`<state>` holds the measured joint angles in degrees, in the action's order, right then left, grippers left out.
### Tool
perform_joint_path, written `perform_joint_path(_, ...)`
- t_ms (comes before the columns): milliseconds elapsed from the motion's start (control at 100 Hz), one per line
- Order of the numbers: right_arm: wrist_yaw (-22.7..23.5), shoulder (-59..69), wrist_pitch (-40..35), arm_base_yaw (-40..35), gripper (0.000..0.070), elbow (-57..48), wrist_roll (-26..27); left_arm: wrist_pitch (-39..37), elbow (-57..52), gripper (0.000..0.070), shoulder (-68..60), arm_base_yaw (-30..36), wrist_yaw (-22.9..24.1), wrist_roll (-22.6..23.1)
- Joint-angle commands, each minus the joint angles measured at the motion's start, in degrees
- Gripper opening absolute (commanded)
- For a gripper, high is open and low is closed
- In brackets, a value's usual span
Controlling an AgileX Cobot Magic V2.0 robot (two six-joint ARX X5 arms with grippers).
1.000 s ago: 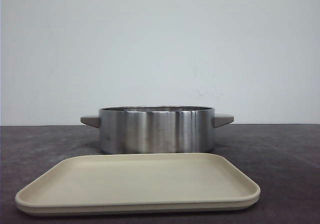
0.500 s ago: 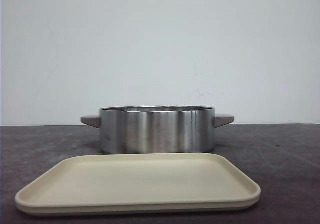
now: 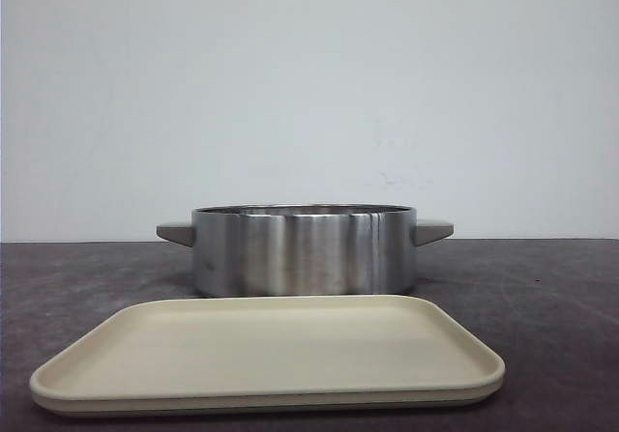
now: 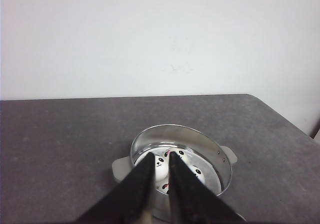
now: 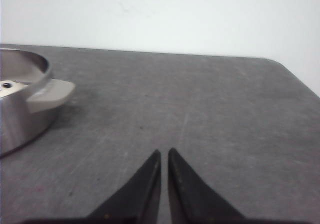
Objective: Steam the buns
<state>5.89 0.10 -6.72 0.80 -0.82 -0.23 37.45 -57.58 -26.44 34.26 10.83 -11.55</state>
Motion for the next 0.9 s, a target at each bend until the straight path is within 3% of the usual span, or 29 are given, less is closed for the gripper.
perform_joint_path(0,0.4,0.1,0.1,0.0,0.0019,0.1,-0.9,-0.6,-0.9,0.0,-0.1,0.3,0.3,-0.1)
perform_joint_path(230,-2.9,0.1,-1.6,0.2,0.0019,0.1,-0.9,-0.7,-0.9,0.0,-0.1,0.3,0.3,-0.1)
perform_joint_path(890,-2.9,0.1,-2.0,0.1,0.0019,0.1,-2.8,-0.8,-0.9,0.0,-0.1,0.3,0.3,-0.1)
